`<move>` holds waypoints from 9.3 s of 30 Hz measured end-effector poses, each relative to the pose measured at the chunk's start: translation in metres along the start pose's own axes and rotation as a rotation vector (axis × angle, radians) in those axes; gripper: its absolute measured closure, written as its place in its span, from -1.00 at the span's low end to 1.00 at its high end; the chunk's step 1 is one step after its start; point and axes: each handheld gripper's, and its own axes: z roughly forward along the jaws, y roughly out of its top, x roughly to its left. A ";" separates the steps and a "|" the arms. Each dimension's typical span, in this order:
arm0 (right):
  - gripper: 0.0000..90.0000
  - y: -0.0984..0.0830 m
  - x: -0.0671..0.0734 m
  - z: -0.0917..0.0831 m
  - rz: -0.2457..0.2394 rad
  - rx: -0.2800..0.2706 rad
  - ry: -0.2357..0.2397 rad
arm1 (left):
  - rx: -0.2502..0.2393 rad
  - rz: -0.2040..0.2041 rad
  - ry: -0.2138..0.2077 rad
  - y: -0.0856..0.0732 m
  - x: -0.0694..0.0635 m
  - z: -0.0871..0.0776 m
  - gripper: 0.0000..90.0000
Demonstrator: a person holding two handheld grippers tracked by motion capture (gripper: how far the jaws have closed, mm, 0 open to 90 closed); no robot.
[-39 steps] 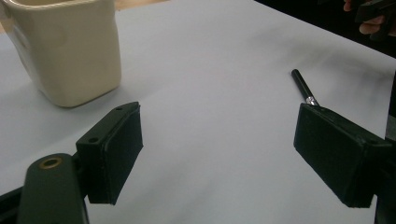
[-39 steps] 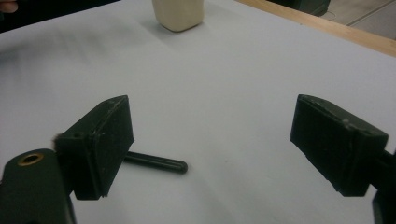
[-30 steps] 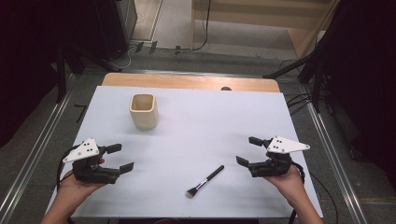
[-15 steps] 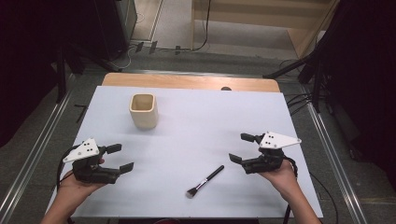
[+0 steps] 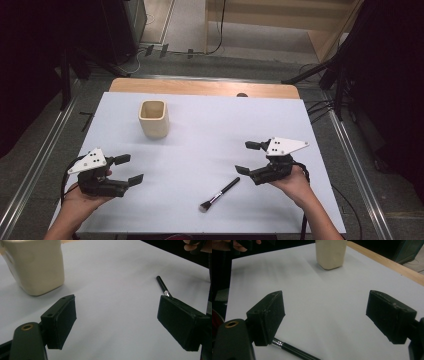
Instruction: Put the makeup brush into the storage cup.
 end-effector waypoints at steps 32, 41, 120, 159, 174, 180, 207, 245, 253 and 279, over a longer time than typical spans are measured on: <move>-0.64 0.026 0.008 0.048 -0.048 0.046 0.105 | 0.006 0.001 -0.005 0.001 -0.002 0.001 -0.64; -0.59 0.039 0.010 0.055 -0.130 0.216 0.164 | 0.004 -0.002 -0.004 0.001 -0.002 0.000 -0.64; -0.57 0.056 0.027 0.078 -0.712 0.772 0.428 | 0.081 -0.046 -0.025 -0.002 0.001 0.006 -0.64; -0.39 0.035 0.029 0.103 -0.788 0.895 0.466 | 0.081 -0.050 -0.023 -0.002 0.001 0.006 -0.64; -0.30 0.020 0.030 0.113 -0.838 0.909 0.479 | 0.081 -0.051 -0.024 -0.002 0.001 0.006 -0.64; -0.23 0.016 0.033 0.117 -0.835 0.941 0.495 | 0.080 -0.049 -0.025 -0.002 0.001 0.006 -0.64; 0.51 0.014 0.036 0.114 -0.899 0.948 0.503 | 0.082 -0.047 -0.024 -0.002 0.001 0.006 -0.64; 0.78 0.032 0.028 0.103 -0.713 0.925 0.496 | 0.079 -0.051 -0.037 -0.002 0.001 0.006 -0.63; 0.78 0.042 0.021 0.093 -0.566 0.913 0.467 | 0.079 -0.055 -0.041 -0.002 0.001 0.006 -0.62; 0.78 0.036 0.020 0.066 -0.107 0.759 0.305 | 0.089 -0.076 -0.044 -0.002 0.001 0.008 -0.62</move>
